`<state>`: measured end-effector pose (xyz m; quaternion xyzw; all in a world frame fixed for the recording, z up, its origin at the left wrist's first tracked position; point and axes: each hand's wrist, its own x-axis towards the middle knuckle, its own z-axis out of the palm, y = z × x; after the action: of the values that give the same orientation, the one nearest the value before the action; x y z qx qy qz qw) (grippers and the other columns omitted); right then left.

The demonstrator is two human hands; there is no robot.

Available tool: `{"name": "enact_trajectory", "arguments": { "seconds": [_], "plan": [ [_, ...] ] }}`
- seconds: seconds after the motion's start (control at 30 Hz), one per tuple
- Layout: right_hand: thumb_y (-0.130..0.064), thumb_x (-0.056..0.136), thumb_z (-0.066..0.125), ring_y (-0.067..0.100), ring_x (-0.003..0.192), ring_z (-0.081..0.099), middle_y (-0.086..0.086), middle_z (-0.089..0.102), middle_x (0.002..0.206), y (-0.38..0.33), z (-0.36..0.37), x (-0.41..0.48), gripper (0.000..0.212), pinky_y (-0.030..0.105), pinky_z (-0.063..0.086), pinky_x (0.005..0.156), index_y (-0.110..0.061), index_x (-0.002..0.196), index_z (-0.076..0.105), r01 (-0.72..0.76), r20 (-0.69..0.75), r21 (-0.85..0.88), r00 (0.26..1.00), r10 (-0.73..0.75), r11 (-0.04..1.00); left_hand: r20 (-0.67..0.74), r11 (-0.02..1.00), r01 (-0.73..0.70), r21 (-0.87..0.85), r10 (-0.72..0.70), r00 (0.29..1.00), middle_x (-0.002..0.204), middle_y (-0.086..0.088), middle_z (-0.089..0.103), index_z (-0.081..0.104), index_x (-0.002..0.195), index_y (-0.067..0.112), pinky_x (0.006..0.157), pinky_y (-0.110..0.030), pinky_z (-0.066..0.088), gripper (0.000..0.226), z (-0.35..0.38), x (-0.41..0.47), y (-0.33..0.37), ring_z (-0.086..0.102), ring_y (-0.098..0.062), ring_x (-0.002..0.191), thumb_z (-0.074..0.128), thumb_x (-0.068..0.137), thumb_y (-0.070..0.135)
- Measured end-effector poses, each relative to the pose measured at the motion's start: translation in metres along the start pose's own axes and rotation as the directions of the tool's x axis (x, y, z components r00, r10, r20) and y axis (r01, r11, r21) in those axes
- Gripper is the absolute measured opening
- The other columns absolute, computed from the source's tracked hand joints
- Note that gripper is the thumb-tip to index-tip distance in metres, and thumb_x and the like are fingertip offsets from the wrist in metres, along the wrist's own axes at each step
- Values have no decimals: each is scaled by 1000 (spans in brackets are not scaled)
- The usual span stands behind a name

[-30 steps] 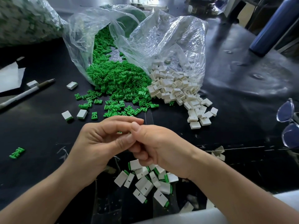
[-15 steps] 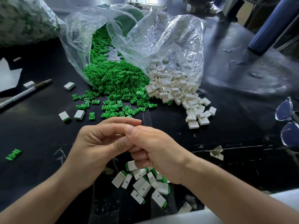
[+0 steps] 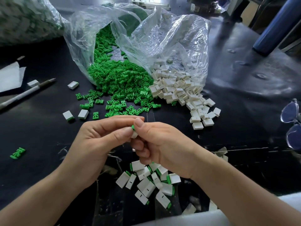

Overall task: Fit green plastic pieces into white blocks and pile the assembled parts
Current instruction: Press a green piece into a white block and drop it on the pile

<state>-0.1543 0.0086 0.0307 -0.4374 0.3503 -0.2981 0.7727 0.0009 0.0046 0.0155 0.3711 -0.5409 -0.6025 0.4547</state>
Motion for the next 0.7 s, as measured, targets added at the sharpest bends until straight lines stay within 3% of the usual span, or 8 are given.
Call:
{"name": "enact_trajectory", "arguments": {
  "seconds": [0.13, 0.27, 0.47, 0.57, 0.7],
  "plan": [
    [-45, 75, 43, 5, 53, 33, -4, 36, 64, 2, -3, 1, 31, 15, 32, 49, -14, 76, 46, -11, -2, -59, 1000, 11, 998, -14, 997, 83, -1, -83, 996, 86, -16, 72, 74, 91, 6, 69, -41, 55, 37, -2, 0, -1, 66, -30, 73, 68, 60, 25],
    [-45, 76, 43, 6, 55, 34, -4, 38, 63, 2, -3, 2, 31, 17, 33, 51, -15, 77, 48, 8, -7, -118, 1000, -9, 993, -29, 994, 109, -23, -110, 994, 90, -16, 72, 72, 89, 0, 71, -40, 57, 33, -2, 0, 0, 66, -32, 75, 69, 59, 14],
    [-51, 77, 39, 6, 54, 39, -4, 44, 64, 0, -1, 0, 35, 18, 36, 52, -18, 76, 51, -2, -76, -289, 997, -21, 957, -30, 995, 68, -69, -70, 997, 95, -19, 71, 74, 89, 6, 67, -30, 56, 46, 2, -1, 2, 68, -33, 77, 81, 51, 32],
    [-40, 92, 37, 6, 57, 41, -4, 46, 67, -1, -1, -1, 30, 19, 37, 55, -20, 74, 49, 8, -114, -387, 992, -56, 922, -15, 994, 75, -78, -76, 997, 93, -19, 71, 74, 92, 7, 67, -28, 55, 52, 2, 0, 2, 69, -31, 76, 82, 53, 39],
    [-34, 96, 37, 4, 59, 42, -6, 46, 68, -1, -1, -1, 25, 18, 37, 58, -28, 75, 49, 58, -115, -446, 986, -121, 893, 48, 990, 76, -120, -71, 996, 86, -26, 69, 74, 95, 9, 66, -27, 56, 46, 5, 0, 5, 69, -30, 74, 79, 60, 38]
  ]
}}
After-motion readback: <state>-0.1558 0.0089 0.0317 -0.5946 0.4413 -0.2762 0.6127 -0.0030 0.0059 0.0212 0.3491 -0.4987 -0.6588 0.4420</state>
